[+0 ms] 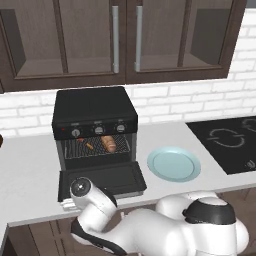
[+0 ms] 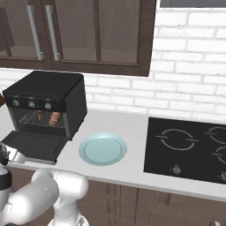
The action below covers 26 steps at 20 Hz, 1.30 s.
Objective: Pick up the kebab skewer and baguette bread, and place them inside the toaster oven. Close the toaster oven door and start by setting the timer.
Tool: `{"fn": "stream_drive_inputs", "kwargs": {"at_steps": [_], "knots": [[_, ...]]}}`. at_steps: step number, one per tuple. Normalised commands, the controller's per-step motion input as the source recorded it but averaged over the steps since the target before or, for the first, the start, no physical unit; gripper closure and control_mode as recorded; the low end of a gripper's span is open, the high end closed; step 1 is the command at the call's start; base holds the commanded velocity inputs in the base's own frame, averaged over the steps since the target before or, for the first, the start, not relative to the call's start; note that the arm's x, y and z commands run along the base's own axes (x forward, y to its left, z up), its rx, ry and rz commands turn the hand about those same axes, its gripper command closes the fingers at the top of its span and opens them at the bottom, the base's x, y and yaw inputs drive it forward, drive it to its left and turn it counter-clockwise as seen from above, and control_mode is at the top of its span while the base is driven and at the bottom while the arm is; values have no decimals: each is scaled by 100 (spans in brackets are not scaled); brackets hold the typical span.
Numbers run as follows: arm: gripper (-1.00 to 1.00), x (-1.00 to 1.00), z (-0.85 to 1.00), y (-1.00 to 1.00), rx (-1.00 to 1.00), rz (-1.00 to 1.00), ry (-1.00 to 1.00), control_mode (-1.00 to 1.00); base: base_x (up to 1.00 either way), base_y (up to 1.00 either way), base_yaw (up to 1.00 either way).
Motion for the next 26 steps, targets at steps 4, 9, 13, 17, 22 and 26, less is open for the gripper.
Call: {"fn": "stream_drive_inputs", "kwargs": {"at_steps": [4, 9, 13, 17, 22, 26], "knots": [[-100, 45, -2, -53, 0, 0, -16, -100, 0, 0, 0], [-100, 65, 0, -62, 0, 0, -9, -100, 0, 0, 0], [-100, 69, 10, -46, 0, 0, -9, -100, 0, 0, 0], [-100, 71, 26, -38, 0, 0, -5, -100, 0, 0, 0], [-100, 73, 33, -45, 0, 0, -3, -100, 0, 0, 0], [-100, 70, 45, -48, 0, 0, -4, -100, 0, 0, 0]]}}
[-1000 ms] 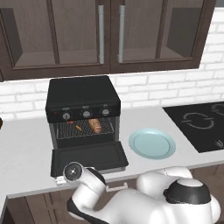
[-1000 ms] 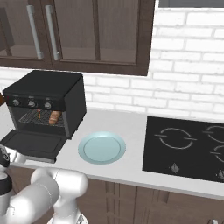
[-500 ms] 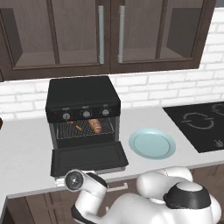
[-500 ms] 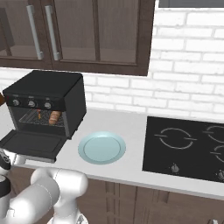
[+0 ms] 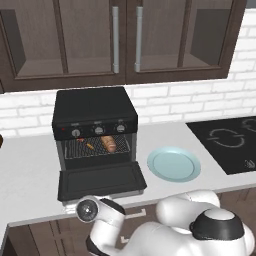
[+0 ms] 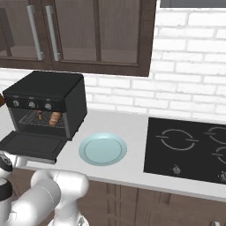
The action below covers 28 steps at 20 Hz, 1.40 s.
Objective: Pick up the kebab skewer and baguette bread, and place them inside the toaster oven. Close the toaster oven door and start by setting the timer.
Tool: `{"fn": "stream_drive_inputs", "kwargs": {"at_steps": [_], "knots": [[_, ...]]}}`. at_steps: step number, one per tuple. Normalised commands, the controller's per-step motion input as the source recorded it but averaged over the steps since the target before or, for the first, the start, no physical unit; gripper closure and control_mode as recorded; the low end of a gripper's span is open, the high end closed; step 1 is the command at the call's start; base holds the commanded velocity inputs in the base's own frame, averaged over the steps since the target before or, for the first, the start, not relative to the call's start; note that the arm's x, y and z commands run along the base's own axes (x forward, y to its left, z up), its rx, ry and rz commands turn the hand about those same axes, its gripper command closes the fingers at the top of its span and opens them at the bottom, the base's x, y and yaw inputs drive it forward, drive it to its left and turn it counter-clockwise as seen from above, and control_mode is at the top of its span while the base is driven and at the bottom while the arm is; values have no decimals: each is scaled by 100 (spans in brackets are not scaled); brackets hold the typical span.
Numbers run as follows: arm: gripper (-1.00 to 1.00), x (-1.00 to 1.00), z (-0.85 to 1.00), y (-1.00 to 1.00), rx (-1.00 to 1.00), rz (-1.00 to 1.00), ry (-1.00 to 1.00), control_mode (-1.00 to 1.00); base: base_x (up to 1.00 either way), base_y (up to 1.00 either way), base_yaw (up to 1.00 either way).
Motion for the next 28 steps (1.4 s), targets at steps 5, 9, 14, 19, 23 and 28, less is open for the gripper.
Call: {"fn": "stream_drive_inputs", "kwargs": {"at_steps": [5, 9, 14, 19, 23, 28], "knots": [[-100, 62, 59, -41, 0, 0, -2, -100, 0, 0, 0], [-100, 44, 76, -35, 0, 0, -4, -100, 0, 0, 0], [-100, 40, 86, -30, 0, 0, -2, -100, 0, 0, 0], [-100, 45, 69, -33, 0, 0, -1, -100, 0, 0, 0], [-100, 51, 48, -28, 0, 0, 0, -100, 0, 0, 0], [-100, 46, 34, -10, 0, 0, 0, -100, 0, 0, 0]]}}
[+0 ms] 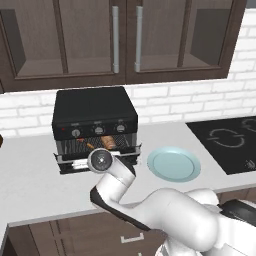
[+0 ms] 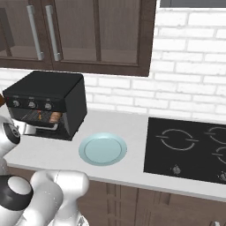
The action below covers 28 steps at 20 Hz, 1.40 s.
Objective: Pick up the kebab skewer and baguette bread, and place them inside the toaster oven. Close the toaster oven door and start by setting the timer.
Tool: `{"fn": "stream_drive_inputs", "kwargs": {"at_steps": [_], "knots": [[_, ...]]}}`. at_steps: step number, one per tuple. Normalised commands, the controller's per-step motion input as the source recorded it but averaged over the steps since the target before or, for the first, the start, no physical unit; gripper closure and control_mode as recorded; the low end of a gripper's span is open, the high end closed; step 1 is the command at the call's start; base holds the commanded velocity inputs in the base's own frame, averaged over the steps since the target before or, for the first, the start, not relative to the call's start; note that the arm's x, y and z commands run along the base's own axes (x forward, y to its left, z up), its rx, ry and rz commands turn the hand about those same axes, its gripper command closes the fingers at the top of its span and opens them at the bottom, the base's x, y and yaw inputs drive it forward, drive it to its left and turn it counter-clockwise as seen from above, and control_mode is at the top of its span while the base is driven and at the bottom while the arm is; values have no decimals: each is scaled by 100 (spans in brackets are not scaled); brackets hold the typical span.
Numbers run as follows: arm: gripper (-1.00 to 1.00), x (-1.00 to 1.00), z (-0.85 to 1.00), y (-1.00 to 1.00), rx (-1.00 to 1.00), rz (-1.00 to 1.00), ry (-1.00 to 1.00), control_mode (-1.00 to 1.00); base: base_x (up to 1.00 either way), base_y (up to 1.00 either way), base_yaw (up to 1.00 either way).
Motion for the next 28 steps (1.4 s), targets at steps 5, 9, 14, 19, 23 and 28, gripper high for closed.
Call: {"fn": "stream_drive_inputs", "kwargs": {"at_steps": [5, 9, 14, 19, 23, 28], "knots": [[-100, 53, 42, 0, 0, 0, 0, -100, 0, 0, 0], [-100, 50, 58, 0, 0, 0, 0, -100, 0, 0, 0], [-100, 29, 28, 0, 0, 0, 0, -100, 0, 0, 0], [-100, 9, 4, 0, 0, 0, 0, -100, 0, 0, 0], [-100, -3, -3, 0, 0, 0, 0, -100, 0, 0, 0], [-100, -42, 23, 0, 0, 0, 0, -100, 0, 0, 0]]}}
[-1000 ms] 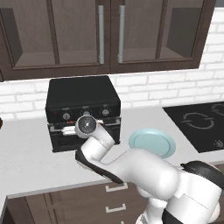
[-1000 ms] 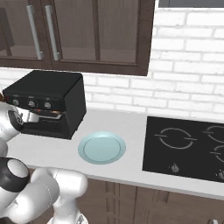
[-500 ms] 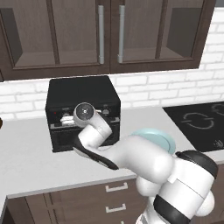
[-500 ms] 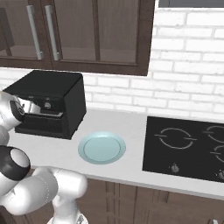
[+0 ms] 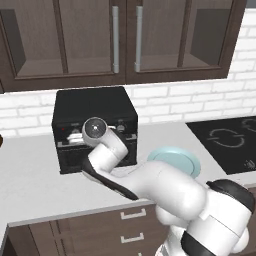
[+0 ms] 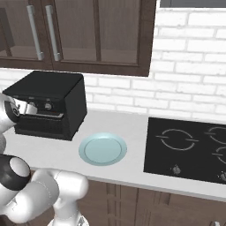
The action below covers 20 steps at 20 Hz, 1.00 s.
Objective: Pick up the kebab skewer and baguette bread, and place them inside the toaster oven. Close the toaster oven door and start by setting the timer.
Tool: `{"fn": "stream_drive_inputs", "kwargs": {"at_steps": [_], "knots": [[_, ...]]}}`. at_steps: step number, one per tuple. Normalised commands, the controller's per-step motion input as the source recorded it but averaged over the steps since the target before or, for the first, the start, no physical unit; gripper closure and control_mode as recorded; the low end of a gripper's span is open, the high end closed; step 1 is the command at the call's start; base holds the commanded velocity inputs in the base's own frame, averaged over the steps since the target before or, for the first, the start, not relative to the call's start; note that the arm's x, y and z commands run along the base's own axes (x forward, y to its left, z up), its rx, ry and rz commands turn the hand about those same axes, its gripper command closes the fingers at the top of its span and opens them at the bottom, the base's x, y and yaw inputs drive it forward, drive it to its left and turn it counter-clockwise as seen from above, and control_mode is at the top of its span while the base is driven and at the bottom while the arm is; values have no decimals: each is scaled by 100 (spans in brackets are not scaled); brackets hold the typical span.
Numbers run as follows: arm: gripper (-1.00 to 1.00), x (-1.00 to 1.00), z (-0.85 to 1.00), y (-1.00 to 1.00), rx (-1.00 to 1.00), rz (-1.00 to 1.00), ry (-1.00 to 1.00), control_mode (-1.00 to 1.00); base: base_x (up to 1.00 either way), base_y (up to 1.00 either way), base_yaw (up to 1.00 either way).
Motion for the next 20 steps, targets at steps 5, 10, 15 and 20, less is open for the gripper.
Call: {"fn": "stream_drive_inputs", "kwargs": {"at_steps": [5, 10, 15, 20], "knots": [[-100, -93, 24, 3, 0, 0, 0, -100, 0, 0, 0], [-100, -77, 0, 1, -5, 0, 0, -100, 0, 0, 0], [-100, -23, 0, 0, -11, 0, -8, -100, 0, 0, 0], [-100, -1, 0, 0, -11, 0, -9, -100, 0, 0, 0]]}}
